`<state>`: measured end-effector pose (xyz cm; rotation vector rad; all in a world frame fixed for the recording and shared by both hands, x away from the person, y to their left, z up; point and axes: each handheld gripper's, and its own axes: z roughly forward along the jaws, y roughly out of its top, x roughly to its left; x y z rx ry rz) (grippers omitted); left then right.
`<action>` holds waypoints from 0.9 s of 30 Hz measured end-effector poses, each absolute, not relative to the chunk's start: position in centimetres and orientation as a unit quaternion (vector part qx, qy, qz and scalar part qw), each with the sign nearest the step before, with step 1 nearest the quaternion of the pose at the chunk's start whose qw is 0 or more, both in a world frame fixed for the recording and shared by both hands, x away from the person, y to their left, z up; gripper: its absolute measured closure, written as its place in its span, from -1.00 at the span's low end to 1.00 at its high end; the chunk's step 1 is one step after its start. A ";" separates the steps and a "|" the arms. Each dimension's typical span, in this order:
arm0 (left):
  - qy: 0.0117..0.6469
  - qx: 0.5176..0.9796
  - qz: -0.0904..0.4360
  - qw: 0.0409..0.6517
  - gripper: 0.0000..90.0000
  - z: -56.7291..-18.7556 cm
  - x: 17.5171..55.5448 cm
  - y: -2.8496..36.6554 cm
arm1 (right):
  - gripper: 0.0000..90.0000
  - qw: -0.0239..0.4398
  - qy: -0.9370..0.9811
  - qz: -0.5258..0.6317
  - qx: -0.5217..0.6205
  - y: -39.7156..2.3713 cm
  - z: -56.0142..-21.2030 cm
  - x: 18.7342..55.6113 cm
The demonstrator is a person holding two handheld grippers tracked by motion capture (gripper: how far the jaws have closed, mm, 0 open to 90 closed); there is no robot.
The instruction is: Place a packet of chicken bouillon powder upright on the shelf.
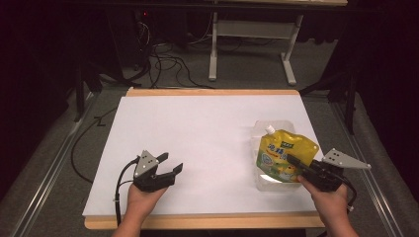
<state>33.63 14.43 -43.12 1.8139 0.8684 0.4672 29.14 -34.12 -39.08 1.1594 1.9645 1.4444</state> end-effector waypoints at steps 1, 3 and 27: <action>0.361 0.754 0.194 0.513 -0.24 -43.1 33.6 14.4 | 1.00 0.216 0.711 0.519 0.422 -34.1 -39.3 29.2; 0.362 0.753 0.194 0.514 -0.24 -43.1 33.6 14.4 | 1.00 0.214 0.710 0.521 0.422 -34.1 -39.5 29.2; 0.356 0.753 0.183 0.522 -0.24 -43.0 33.4 14.0 | 0.14 0.213 0.681 0.541 0.445 -35.3 -39.6 29.0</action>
